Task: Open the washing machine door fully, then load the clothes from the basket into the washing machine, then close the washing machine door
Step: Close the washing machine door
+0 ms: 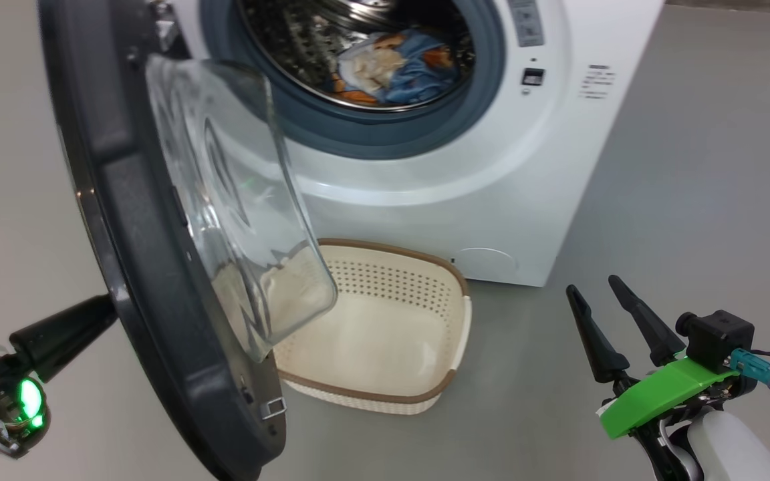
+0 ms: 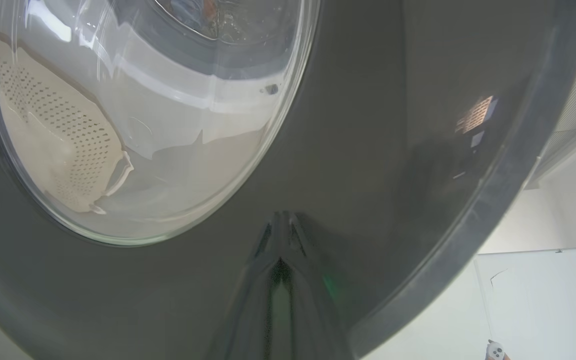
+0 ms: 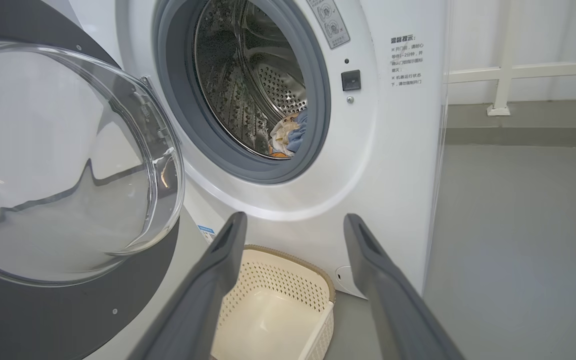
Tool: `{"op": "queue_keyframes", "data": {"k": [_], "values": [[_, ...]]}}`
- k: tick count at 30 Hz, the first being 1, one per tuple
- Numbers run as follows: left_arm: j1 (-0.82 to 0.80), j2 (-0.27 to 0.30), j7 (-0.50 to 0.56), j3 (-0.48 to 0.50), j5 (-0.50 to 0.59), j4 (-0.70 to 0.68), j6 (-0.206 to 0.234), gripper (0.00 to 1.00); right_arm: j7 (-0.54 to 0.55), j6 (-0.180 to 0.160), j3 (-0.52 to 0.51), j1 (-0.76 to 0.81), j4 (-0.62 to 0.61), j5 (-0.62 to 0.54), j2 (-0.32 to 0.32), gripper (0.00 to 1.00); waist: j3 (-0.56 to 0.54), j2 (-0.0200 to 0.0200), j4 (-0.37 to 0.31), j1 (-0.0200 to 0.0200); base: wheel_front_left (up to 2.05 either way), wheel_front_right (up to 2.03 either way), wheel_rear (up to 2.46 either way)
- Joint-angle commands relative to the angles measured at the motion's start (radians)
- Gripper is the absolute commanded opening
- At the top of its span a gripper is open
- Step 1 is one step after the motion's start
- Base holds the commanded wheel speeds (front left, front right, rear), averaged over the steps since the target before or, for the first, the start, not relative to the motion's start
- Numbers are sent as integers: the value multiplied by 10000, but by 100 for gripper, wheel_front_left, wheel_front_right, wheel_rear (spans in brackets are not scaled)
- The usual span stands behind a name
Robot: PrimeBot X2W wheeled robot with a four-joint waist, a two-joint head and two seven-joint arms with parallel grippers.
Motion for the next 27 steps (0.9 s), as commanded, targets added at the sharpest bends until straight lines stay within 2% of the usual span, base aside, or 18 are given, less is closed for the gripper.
{"op": "queue_keyframes", "data": {"k": [1,16,27], "values": [[-292,232,32,213,85,-263,-66,0,-48,16,115,-9,-256,14,-6,100,25,-1,-549,0,0,0,0],[-721,-81,-427,37,338,-138,-211,0,-48,16,-29,87,-240,1,198,100,-118,-1,-2407,0,0,0,0],[-916,-353,-611,45,227,-37,-410,0,-48,16,-93,136,-223,-16,250,100,-229,-1,-2510,0,0,0,0]]}}
